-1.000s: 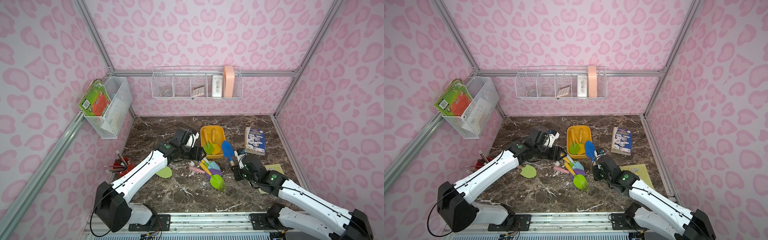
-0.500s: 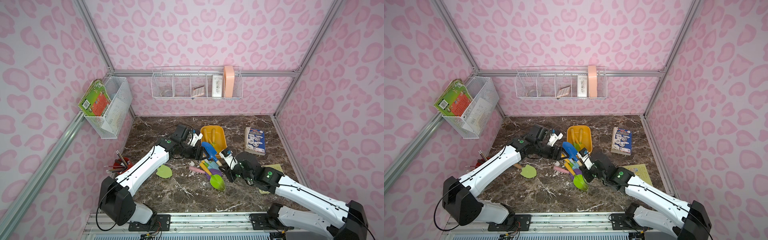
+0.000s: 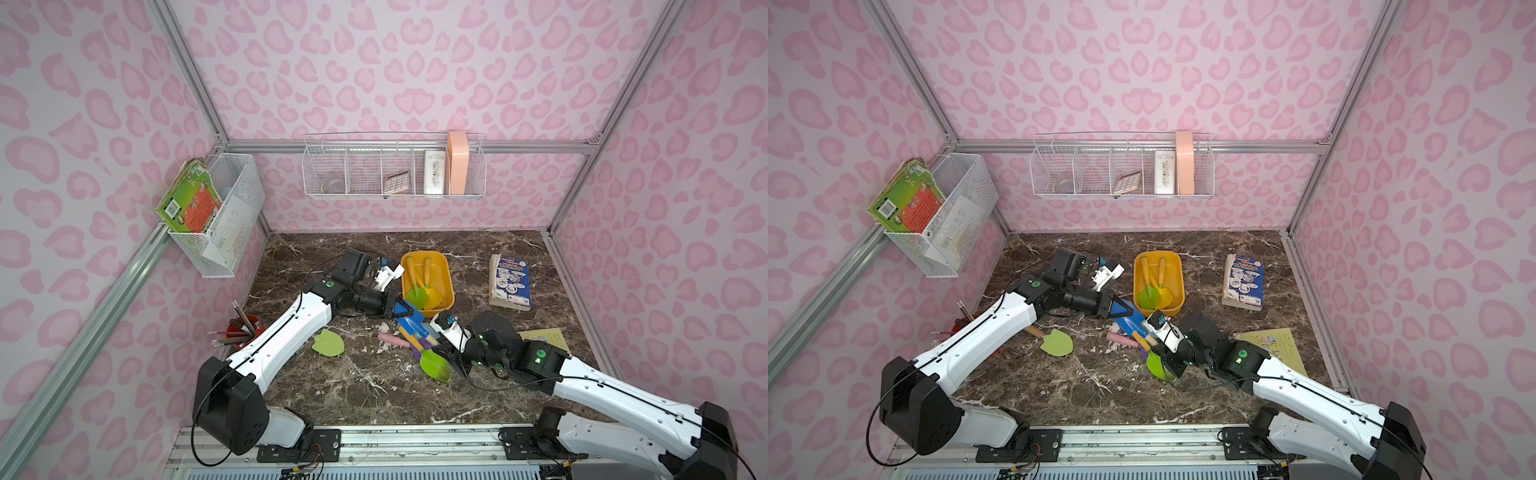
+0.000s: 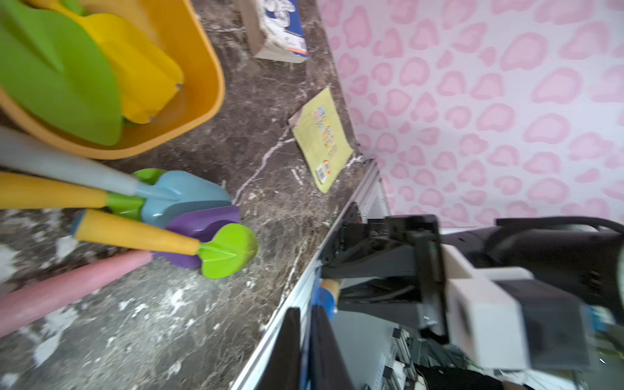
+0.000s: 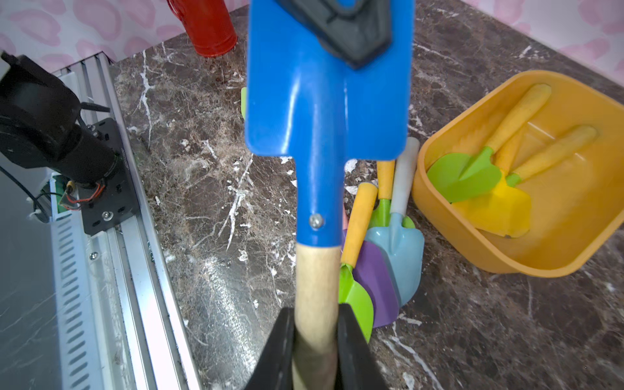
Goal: Put the shovel into the storage box
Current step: Adjust the shovel.
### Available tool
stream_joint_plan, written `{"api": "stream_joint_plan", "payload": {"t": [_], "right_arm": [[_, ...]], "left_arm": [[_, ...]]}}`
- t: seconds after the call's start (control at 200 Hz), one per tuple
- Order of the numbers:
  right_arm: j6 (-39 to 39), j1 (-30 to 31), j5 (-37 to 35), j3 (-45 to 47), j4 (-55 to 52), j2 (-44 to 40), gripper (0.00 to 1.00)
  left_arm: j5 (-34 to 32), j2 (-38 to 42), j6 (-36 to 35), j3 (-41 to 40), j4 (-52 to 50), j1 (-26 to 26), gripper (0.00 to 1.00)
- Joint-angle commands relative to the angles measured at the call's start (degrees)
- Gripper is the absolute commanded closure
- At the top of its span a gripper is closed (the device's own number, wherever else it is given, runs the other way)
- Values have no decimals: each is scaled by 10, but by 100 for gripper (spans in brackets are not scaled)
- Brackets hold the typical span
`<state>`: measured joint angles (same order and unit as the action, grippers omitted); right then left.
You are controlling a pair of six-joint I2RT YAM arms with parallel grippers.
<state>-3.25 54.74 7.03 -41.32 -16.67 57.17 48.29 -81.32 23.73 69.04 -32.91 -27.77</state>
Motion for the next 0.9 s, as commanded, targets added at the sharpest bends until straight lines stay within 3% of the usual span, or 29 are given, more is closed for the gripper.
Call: {"api": "stream_joint_plan", "payload": {"t": [0.0,0.075,0.195,0.365,0.495,0.72,0.895], "right_arm": [[2,-1,-15,-9,30,2,83],[-14,-5,-49,-10,37,1,79],[-58,-48,-68,-11,46,-7,58],[-180,-166,35,25,112,-48,41],[-296,-210,127,89,232,-66,36],[-465,-223,186,155,411,-23,35],[-594,-226,219,193,622,37,32]], "left_arm": [[-23,-1,-9,-12,-2,5,100],[-23,1,-5,-15,4,6,100],[-47,5,17,-21,17,13,100],[-130,41,106,-58,100,35,100],[-195,73,162,-80,165,38,100],[-298,119,222,-119,238,35,100],[-360,164,261,-163,319,26,100]]}}
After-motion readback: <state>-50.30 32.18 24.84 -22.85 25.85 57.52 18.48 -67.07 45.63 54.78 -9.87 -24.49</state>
